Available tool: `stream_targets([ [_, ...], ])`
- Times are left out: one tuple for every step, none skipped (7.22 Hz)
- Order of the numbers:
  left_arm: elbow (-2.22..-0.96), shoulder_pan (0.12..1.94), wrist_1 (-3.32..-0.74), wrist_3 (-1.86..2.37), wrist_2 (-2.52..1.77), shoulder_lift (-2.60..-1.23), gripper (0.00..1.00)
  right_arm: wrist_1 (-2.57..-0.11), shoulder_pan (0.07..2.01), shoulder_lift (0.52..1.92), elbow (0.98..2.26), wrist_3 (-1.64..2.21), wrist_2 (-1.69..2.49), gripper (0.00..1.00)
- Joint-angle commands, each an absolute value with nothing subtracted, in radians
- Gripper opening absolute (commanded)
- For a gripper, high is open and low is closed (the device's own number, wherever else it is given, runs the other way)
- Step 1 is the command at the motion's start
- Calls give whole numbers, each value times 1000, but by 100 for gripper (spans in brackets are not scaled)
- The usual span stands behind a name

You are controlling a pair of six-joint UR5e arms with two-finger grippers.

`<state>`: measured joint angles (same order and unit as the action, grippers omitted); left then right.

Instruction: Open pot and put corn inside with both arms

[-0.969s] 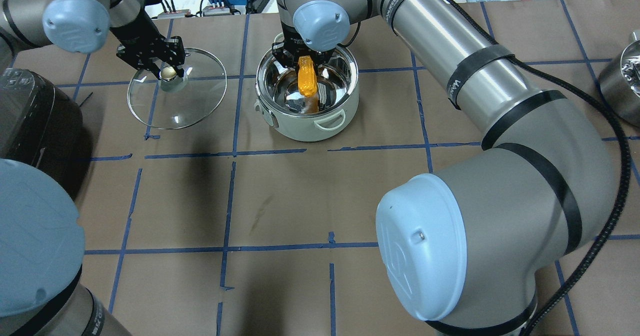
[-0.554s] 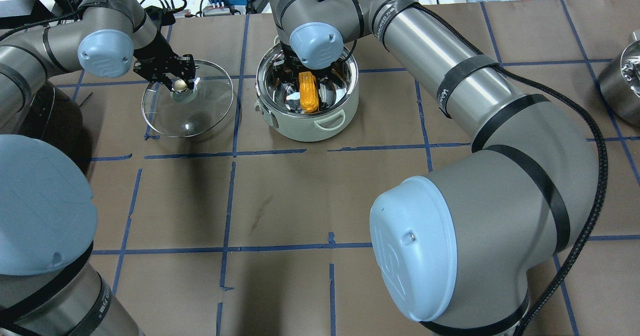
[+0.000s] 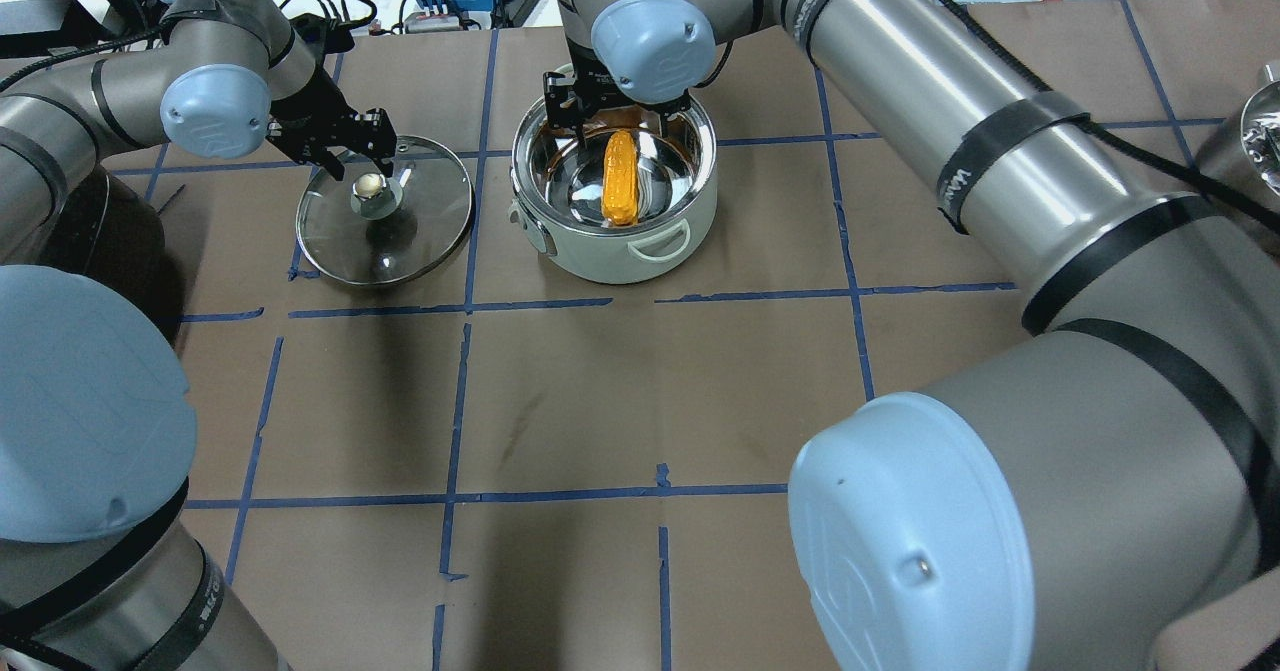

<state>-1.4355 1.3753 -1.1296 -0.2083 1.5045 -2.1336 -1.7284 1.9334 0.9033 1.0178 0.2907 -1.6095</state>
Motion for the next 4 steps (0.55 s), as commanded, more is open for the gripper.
stream_targets([
  [-1433,1376,-1269,-209,1509,-2018,100,-1616,1838,1056,1058,272,-1599,100],
  [-1431,1376,-1349,-209,1516,-1946,100,-1511,1774,1133,1090,232,-1598,97],
  [-1433,1379,-1458,-209,1541,-1859,100,-1470,1697,1219,1162,216,-1594,95],
  [-1433,1379,-1562,-209,1543,-1777,100,-1470,1631,1302,1257,184,-1595,94],
])
